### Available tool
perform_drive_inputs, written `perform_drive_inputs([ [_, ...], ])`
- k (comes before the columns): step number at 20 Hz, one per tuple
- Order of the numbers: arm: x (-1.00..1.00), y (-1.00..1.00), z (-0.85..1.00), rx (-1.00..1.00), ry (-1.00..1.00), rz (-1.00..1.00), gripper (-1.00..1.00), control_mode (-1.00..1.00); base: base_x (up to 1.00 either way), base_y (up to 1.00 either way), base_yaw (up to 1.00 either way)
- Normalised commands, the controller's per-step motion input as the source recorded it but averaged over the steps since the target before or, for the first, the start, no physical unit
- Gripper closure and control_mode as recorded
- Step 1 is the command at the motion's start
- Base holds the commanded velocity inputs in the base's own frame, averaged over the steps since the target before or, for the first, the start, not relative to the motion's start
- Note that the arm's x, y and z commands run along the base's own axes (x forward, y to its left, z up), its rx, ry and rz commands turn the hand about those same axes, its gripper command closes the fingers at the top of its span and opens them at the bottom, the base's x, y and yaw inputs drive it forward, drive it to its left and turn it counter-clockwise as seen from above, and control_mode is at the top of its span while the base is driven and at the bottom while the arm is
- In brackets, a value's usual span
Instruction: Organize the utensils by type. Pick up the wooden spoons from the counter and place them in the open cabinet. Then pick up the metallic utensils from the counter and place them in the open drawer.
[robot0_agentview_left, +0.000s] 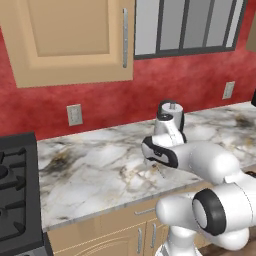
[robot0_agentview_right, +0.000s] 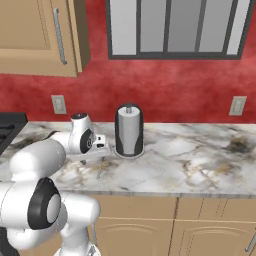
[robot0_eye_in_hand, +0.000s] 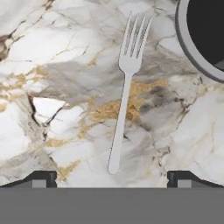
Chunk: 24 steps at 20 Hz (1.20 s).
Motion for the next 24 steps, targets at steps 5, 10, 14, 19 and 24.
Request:
perform_drive_inputs([
  [5, 0.20, 0.00, -0.30, 0.00, 0.00, 0.06, -1.00, -1.00, 0.00, 0.00, 0.00],
  [10, 0.25, 0.00, -0.26, 0.00, 0.00, 0.03, -1.00, -1.00, 0.00, 0.00, 0.00],
  [14, 0.32, 0.00, -0.27, 0.01, 0.01, 0.01, -1.00, -1.00, 0.00, 0.00, 0.00],
  [19, 0.36, 0.00, -0.26, 0.05, 0.06, 0.00, -1.00, -1.00, 0.00, 0.00, 0.00],
  [24, 0.33, -0.01, -0.18, 0.11, 0.11, 0.00, -1.00, -1.00, 0.00, 0.00, 0.00],
])
